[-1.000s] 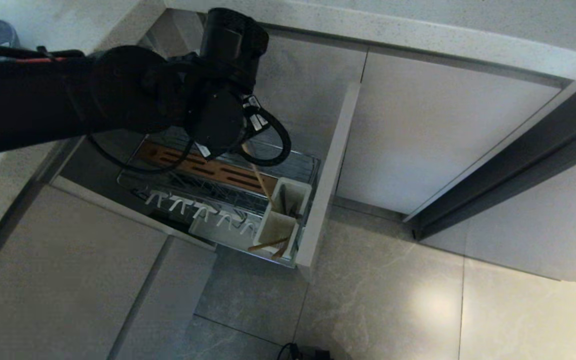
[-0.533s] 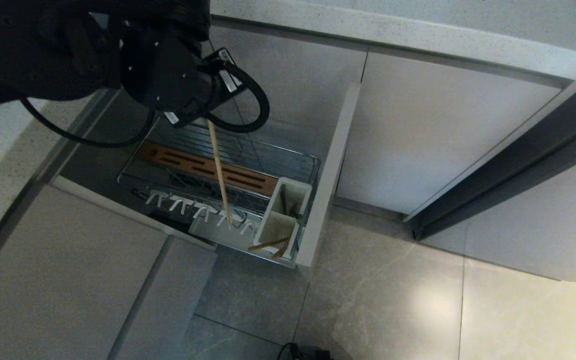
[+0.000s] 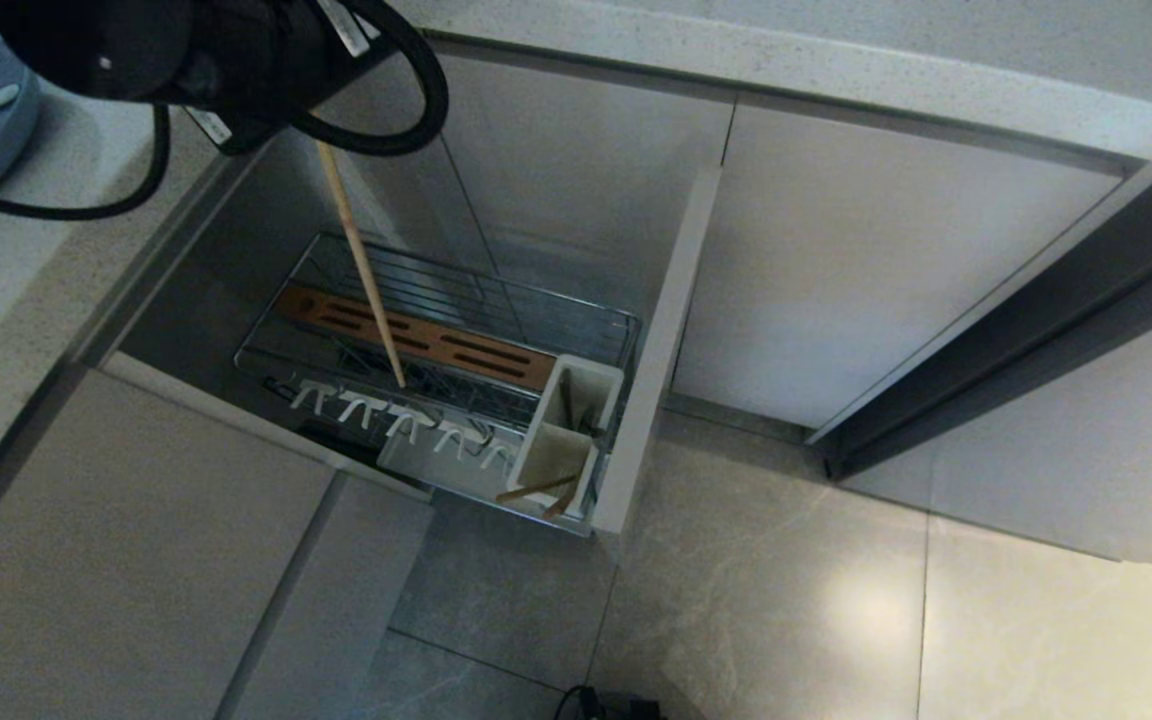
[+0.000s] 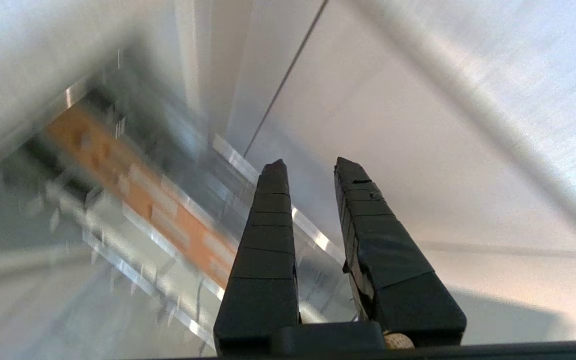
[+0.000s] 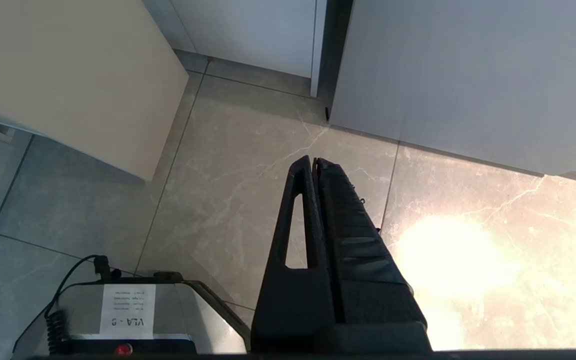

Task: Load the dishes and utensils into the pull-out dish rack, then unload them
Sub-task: Take the chopsticks out of the cupboard

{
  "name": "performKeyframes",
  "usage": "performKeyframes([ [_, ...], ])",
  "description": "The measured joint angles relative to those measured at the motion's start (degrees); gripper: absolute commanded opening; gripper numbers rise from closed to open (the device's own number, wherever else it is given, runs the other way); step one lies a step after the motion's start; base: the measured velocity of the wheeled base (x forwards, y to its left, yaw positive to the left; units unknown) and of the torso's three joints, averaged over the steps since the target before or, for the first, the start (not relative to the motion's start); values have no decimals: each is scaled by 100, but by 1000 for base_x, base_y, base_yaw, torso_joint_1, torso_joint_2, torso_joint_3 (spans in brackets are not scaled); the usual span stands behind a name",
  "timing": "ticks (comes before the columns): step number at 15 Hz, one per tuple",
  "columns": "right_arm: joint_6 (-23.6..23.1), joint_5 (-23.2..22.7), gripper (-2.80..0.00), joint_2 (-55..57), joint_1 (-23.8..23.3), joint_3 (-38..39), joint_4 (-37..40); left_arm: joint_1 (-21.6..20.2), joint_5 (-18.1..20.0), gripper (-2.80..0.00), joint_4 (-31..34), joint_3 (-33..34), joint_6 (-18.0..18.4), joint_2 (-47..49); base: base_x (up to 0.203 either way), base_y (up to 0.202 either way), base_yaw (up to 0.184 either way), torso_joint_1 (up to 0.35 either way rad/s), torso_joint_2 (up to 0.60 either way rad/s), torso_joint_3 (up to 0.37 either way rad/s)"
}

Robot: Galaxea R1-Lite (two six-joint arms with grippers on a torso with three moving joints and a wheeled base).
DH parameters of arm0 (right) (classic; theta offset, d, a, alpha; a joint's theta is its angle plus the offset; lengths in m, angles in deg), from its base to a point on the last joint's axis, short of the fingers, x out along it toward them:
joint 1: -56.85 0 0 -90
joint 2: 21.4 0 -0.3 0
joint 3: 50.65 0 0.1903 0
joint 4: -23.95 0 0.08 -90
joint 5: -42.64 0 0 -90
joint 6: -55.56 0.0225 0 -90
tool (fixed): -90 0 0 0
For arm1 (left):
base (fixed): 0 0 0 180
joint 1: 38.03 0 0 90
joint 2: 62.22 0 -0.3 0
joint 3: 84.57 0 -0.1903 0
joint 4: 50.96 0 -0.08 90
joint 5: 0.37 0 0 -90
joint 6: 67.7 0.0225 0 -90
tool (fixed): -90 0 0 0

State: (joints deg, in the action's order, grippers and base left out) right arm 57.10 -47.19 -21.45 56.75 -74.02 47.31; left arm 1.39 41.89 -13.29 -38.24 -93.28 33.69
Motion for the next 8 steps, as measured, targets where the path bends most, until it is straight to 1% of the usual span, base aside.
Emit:
performKeyframes([
  [3,2,1,-280,0,0,0,0,2,-20,-280,-642,3,710,-257,0,0,0,0,0,0],
  [5,2,2,-280,0,0,0,0,-18,-35,-280,-1014,7,1121,-397,0,0,0,0,0,0],
  [8,2,1,-280,0,0,0,0,-113,-29,-280,-1863,10,2011,-605,0,0,0,0,0,0],
])
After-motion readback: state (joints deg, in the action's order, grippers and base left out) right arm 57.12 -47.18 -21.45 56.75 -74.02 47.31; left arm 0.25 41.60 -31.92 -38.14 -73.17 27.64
